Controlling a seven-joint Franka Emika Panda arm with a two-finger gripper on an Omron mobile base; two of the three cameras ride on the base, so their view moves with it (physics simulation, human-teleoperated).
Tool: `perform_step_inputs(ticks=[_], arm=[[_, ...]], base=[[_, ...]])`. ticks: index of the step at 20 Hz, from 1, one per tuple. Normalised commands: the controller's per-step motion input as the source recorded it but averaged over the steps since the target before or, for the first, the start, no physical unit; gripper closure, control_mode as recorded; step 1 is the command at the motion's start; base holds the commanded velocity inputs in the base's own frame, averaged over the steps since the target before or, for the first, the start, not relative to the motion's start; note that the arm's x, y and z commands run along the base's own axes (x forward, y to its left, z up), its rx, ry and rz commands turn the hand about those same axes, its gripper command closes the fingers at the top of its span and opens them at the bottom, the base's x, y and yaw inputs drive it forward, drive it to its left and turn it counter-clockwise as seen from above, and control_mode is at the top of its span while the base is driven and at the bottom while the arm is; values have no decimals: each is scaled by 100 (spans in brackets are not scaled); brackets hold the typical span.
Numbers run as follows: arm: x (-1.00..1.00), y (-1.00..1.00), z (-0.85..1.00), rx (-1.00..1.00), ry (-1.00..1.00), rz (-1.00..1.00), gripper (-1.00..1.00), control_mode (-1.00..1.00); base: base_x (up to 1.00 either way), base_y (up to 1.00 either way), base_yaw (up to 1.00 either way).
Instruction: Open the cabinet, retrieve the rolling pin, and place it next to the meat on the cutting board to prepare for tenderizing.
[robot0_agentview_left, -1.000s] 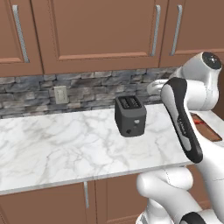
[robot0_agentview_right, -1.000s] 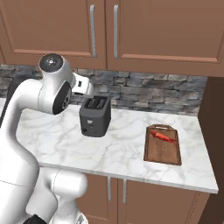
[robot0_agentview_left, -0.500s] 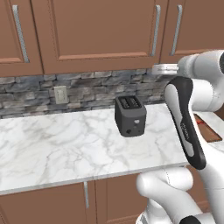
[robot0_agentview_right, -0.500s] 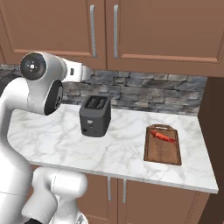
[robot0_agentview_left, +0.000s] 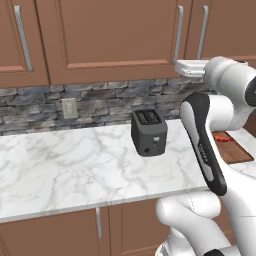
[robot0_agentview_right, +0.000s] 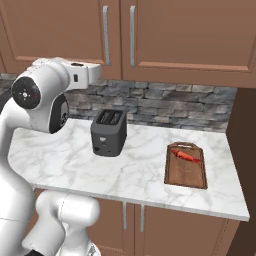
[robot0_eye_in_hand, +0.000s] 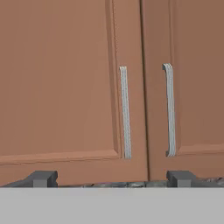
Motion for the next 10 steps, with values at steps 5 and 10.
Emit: perform_step_inputs(ticks=[5,10], arm=[[1,0,16,-1,-5,-4,-100,-100],[11,0,1,0,0,-1,-100,-100]], base=[[0,0,0],[0,0,0]])
